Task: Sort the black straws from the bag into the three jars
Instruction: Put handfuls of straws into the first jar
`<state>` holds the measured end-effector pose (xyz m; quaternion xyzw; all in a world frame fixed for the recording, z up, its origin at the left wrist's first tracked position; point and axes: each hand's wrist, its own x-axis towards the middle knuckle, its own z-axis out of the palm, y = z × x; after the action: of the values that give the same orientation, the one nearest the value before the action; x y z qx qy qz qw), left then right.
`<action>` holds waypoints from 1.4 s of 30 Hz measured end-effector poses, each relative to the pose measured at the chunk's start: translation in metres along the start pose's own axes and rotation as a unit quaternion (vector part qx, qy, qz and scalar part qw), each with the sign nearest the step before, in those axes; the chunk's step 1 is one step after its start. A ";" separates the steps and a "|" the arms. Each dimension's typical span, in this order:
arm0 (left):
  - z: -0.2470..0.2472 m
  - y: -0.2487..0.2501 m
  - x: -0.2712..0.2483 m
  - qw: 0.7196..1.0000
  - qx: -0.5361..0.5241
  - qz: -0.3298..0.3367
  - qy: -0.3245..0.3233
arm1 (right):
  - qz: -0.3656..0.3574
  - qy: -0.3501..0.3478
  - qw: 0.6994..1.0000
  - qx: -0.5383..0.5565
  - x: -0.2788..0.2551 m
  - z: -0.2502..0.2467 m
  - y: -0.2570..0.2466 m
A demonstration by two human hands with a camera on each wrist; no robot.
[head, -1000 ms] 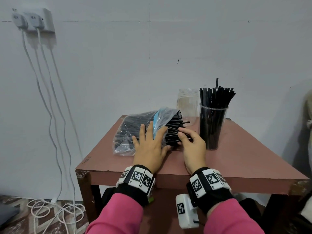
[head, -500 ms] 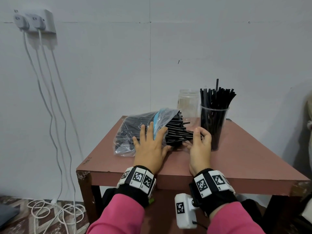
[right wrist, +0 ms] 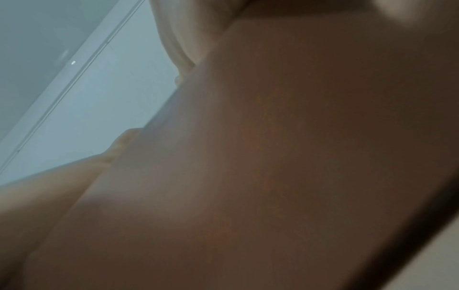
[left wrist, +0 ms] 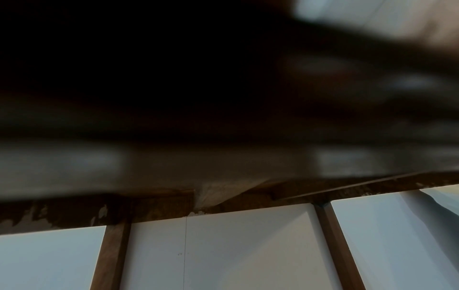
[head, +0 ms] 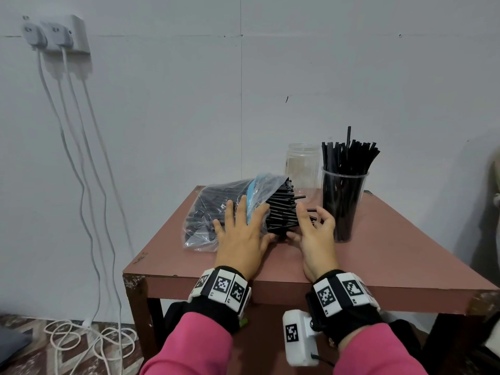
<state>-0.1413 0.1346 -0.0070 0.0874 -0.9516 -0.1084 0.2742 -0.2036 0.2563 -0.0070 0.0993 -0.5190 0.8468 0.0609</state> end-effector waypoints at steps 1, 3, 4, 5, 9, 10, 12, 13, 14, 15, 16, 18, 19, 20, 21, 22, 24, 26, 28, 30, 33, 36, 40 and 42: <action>0.000 0.000 0.000 1.000 -0.003 0.001 0.001 | 0.010 -0.009 1.000 0.011 0.000 0.000 -0.001; 0.000 0.000 0.000 1.000 -0.008 0.002 0.002 | 0.012 -0.039 0.999 0.007 0.000 0.001 -0.002; 0.000 0.000 0.000 1.000 -0.007 0.002 0.001 | 0.006 -0.038 0.999 0.001 0.000 0.001 -0.002; 0.000 0.000 0.000 1.000 -0.005 0.002 0.000 | -0.005 -0.022 1.000 0.002 0.000 0.001 -0.002; 0.001 -0.001 0.000 1.000 -0.010 0.003 0.001 | -0.058 0.085 0.993 0.056 0.003 -0.002 -0.003; 0.001 -0.001 0.000 1.000 -0.012 0.003 0.002 | -0.051 0.088 0.991 0.084 0.003 -0.003 -0.004; 0.001 -0.001 0.000 1.000 -0.021 0.006 0.007 | -0.013 0.059 0.992 0.114 0.003 -0.002 -0.005; 0.000 0.000 0.000 1.000 -0.027 0.008 0.010 | 0.009 0.032 0.993 0.109 0.003 -0.002 -0.005; 0.000 0.000 0.000 0.999 -0.030 0.009 0.011 | 0.026 0.009 0.995 0.094 0.003 -0.001 -0.004; 0.000 0.000 -0.001 0.999 -0.029 0.009 0.009 | 0.032 -0.001 0.996 0.080 0.002 0.000 -0.003; -0.001 0.000 -0.001 1.000 -0.026 0.009 0.007 | 0.026 0.007 0.997 0.074 0.001 0.001 -0.003; 0.000 -0.001 -0.001 1.000 -0.021 0.007 0.005 | -0.007 0.055 0.994 0.091 0.002 0.000 -0.004; 0.000 -0.001 0.000 1.000 -0.020 0.007 0.006 | -0.017 0.072 0.991 0.110 0.003 -0.002 -0.005; 0.000 -0.001 0.000 1.000 -0.018 0.007 0.006 | -0.017 0.075 0.989 0.128 0.003 -0.002 -0.007; 0.001 -0.001 0.000 1.000 -0.017 0.007 0.007 | -0.008 0.063 0.988 0.138 0.004 -0.002 -0.007; 0.001 -0.001 0.000 1.000 -0.017 0.008 0.006 | 0.007 0.042 0.990 0.135 0.003 -0.002 -0.007; 0.001 -0.001 -0.001 1.000 -0.019 0.008 0.005 | 0.030 0.010 0.995 0.096 -0.001 0.001 -0.007; 0.000 -0.001 0.000 1.000 -0.020 0.009 0.004 | 0.020 0.038 0.996 0.075 -0.002 0.003 -0.009; 0.000 -0.001 0.000 1.000 -0.019 0.007 0.001 | 0.013 0.080 0.993 0.087 -0.001 0.002 -0.011; -0.001 -0.001 0.000 1.000 -0.021 0.005 0.000 | 0.014 0.082 0.994 0.067 0.001 0.000 -0.010; 0.000 -0.001 0.000 1.000 -0.020 0.005 0.001 | -0.006 0.071 0.997 -0.011 -0.003 0.001 -0.006; 0.000 -0.001 0.000 1.000 -0.019 0.004 0.000 | -0.034 0.104 0.994 0.009 -0.004 0.001 -0.008; -0.001 0.000 0.001 1.000 -0.022 0.003 0.001 | -0.033 0.092 0.992 0.077 -0.004 -0.002 -0.016; -0.002 -0.001 0.001 1.000 -0.019 0.002 -0.002 | -0.028 0.088 0.992 0.088 -0.005 -0.004 -0.022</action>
<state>-0.1411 0.1336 -0.0053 0.0799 -0.9501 -0.1258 0.2741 -0.1948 0.2701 0.0089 0.0439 -0.4317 0.8928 0.1207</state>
